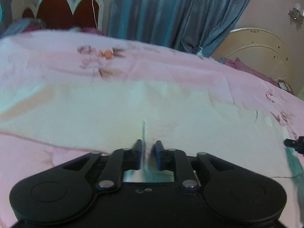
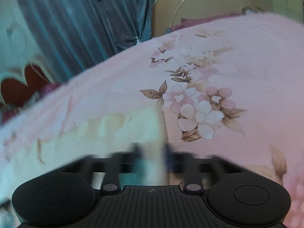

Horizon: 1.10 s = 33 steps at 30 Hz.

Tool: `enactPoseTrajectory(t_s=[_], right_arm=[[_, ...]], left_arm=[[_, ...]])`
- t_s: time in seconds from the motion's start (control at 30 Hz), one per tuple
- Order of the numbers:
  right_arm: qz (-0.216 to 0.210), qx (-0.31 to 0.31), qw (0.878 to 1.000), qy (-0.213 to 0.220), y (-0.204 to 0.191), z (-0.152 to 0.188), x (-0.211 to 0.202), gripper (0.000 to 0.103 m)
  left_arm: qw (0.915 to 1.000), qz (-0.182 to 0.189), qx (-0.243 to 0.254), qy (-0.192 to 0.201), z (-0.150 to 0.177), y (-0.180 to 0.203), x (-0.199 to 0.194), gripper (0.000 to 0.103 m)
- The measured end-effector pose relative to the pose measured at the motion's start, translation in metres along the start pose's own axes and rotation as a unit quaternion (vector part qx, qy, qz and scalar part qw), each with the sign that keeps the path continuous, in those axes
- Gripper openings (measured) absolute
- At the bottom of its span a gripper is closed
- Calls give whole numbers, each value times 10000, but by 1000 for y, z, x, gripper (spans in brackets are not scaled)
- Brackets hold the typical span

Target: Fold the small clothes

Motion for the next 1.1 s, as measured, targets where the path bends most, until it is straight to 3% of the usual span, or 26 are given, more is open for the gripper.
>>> enactPoseTrajectory(t_s=[0.17, 0.33, 0.4, 0.43, 0.47, 0.57, 0.77, 0.83, 1.1], right_arm=[[318, -16, 9994, 127, 2, 2, -10, 13], [171, -543, 9978, 337, -22, 19, -31, 14], [111, -733, 9970, 205, -31, 31, -31, 28], [106, -811, 9965, 173, -34, 37, -31, 48], [172, -914, 9955, 169, -36, 43, -29, 55], [526, -1204, 9913, 89, -36, 58, -22, 55], [566, -981, 9936, 28, -23, 62, -29, 55], [619, -1052, 9922, 250, -31, 67, -44, 55], [202, -1598, 9865, 312, -80, 81, -45, 55]], left_arm=[[9995, -93, -181, 258, -4, -8, -18, 20], [9990, 126, 266, 333, -3, 7, -27, 21], [9988, 209, 401, 179, -3, 16, -19, 21], [9988, 241, 421, 102, -3, 19, -14, 21], [9986, 263, 455, 13, -2, 21, -9, 22], [9978, 188, 557, -309, 2, 24, 12, 22], [9967, 59, 744, -322, 4, 26, 13, 23], [9964, 5, 773, -340, 4, 28, 12, 23], [9957, -270, 804, -363, 4, 38, 11, 22]])
Point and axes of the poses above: each gripper's, at about its wrist camera, not at the fingertips, and x roughly the way its jaws point, y to its right, z to its underside, the point moved 2 cm from there along x, roughly the way its jaws point, and after that the axes turned 15 degrees about -y, right-handed, at the moved point
